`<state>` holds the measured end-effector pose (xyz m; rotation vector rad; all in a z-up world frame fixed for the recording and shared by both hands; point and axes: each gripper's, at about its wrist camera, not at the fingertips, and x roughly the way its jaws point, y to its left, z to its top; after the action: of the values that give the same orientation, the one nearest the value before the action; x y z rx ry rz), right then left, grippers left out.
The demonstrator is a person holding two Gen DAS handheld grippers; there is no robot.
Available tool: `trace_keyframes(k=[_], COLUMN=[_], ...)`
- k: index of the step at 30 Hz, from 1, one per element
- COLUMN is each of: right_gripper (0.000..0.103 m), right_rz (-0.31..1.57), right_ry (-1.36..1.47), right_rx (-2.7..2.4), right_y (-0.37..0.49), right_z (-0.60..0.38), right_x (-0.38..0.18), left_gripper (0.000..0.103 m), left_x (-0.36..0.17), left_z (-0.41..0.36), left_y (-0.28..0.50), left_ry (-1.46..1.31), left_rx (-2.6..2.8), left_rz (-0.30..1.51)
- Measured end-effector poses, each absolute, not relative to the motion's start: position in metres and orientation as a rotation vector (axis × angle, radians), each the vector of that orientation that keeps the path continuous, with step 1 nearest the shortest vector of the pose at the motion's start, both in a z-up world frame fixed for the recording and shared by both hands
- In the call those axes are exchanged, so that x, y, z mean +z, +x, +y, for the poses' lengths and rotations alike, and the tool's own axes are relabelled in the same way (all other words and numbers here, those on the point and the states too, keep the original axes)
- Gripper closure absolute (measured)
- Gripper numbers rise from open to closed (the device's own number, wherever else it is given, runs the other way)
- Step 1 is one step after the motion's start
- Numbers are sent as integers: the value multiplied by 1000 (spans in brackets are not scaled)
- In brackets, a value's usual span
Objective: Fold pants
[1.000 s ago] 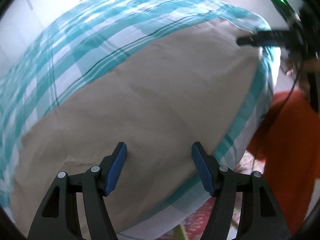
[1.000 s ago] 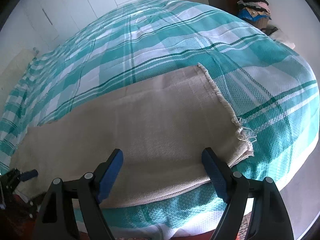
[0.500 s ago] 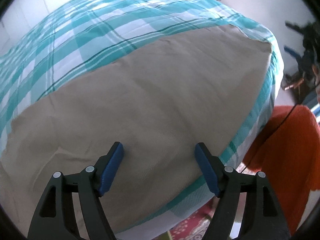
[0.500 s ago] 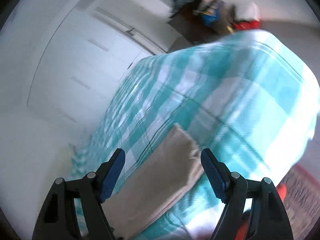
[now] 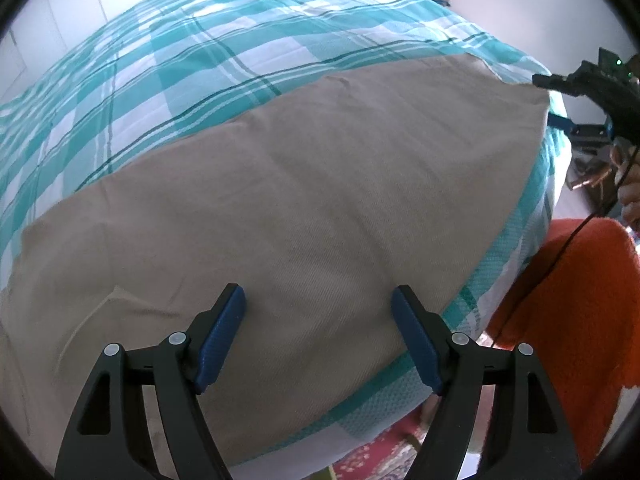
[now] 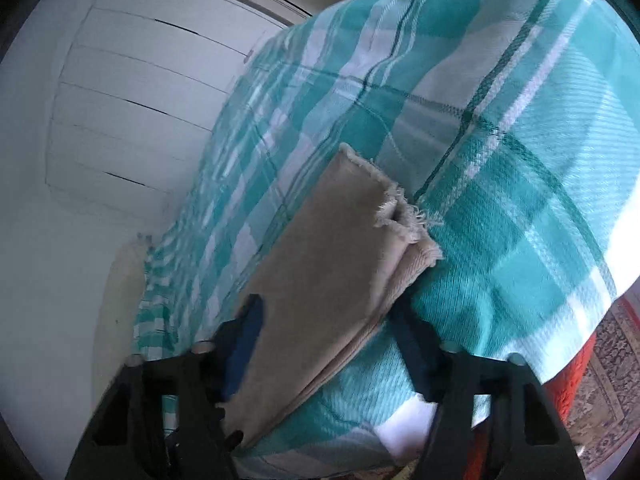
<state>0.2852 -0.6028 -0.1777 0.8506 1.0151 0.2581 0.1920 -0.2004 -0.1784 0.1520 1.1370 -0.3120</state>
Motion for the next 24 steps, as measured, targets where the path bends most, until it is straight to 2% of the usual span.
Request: trace_keyframes(k=[3, 5, 9, 11, 12, 15, 18, 24], right_gripper=[58, 59, 59, 72, 90, 94, 95, 95], right_rz=[980, 972, 1084, 1074, 1071, 1045, 948, 784], right_ry=[854, 823, 771, 791, 767, 755, 659, 466], right_rx=[283, 305, 206, 189, 158, 139, 213, 455], right_y=[282, 280, 290, 294, 295, 294, 291, 283], right_z=[-599, -593, -585, -585, -585, -581, -558, -464], right_x=[-169, -164, -186, -195, -195, -183, -131, -13], left_gripper=[25, 25, 24, 22, 22, 21, 14, 13], left_x=[-179, -181, -181, -179, -176, -159, -138, -117], left_z=[-200, -200, -202, -200, -198, -177, -133, -11], left_y=[192, 193, 191, 190, 190, 188, 179, 164], left_ry=[148, 148, 153, 150, 148, 108, 20, -168], left_rx=[-311, -306, -293, -296, -299, -314, -296, -96], left_rz=[1136, 1138, 1129, 1132, 1141, 1175, 1141, 1075])
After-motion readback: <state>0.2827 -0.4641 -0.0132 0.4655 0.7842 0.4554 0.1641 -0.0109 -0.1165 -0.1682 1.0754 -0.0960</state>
